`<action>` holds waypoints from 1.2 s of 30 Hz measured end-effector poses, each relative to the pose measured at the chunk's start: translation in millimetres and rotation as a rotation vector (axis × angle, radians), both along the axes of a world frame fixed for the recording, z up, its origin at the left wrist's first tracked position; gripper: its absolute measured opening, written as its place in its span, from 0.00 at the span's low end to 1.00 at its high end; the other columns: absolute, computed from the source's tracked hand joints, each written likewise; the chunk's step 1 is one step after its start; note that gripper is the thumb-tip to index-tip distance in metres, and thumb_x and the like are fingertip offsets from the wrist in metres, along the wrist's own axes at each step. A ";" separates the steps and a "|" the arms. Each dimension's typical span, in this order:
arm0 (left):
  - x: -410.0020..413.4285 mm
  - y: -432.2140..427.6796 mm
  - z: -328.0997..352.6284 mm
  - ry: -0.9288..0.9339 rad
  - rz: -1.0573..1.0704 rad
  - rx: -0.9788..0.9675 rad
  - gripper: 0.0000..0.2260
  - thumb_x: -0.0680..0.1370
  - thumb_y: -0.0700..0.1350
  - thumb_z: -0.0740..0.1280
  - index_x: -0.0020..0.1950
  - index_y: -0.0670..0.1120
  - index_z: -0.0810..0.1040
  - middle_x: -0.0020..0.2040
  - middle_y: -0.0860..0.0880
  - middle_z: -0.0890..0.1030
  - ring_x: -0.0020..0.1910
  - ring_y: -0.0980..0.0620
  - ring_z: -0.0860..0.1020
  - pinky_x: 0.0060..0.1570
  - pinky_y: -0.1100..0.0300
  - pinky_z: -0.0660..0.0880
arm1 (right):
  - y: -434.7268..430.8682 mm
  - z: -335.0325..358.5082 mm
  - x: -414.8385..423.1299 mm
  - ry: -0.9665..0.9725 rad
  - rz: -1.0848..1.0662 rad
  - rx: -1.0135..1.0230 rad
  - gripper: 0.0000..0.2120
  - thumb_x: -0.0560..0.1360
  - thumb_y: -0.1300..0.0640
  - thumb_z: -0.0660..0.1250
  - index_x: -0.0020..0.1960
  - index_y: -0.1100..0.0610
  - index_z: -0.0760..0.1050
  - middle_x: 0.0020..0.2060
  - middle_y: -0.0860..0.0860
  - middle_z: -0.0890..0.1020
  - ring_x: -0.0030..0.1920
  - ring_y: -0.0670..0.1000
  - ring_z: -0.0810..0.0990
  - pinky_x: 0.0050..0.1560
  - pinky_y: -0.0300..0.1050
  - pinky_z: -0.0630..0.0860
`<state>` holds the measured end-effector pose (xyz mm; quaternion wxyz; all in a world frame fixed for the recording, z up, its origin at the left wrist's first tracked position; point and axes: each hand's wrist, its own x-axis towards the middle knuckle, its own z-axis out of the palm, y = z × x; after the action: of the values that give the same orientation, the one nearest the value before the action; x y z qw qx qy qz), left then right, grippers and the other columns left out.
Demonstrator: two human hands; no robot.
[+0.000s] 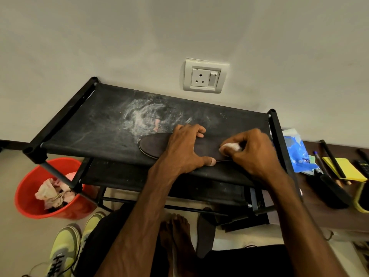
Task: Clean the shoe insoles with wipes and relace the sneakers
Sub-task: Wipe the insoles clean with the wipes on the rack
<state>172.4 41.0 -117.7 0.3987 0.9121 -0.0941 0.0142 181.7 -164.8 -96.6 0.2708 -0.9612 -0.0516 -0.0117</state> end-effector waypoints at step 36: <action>4.6 -11.0 -0.2 -0.010 -0.178 0.189 0.33 0.71 0.61 0.76 0.73 0.53 0.72 0.67 0.52 0.72 0.68 0.51 0.63 0.68 0.60 0.61 | -3.5 -4.3 -1.4 -0.091 0.037 0.179 0.07 0.75 0.56 0.76 0.53 0.51 0.86 0.48 0.46 0.86 0.45 0.43 0.84 0.51 0.42 0.82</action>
<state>177.0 30.1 -118.0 0.3102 0.9336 -0.1777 -0.0258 180.3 -168.3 -100.9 0.3530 -0.9306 -0.0803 -0.0548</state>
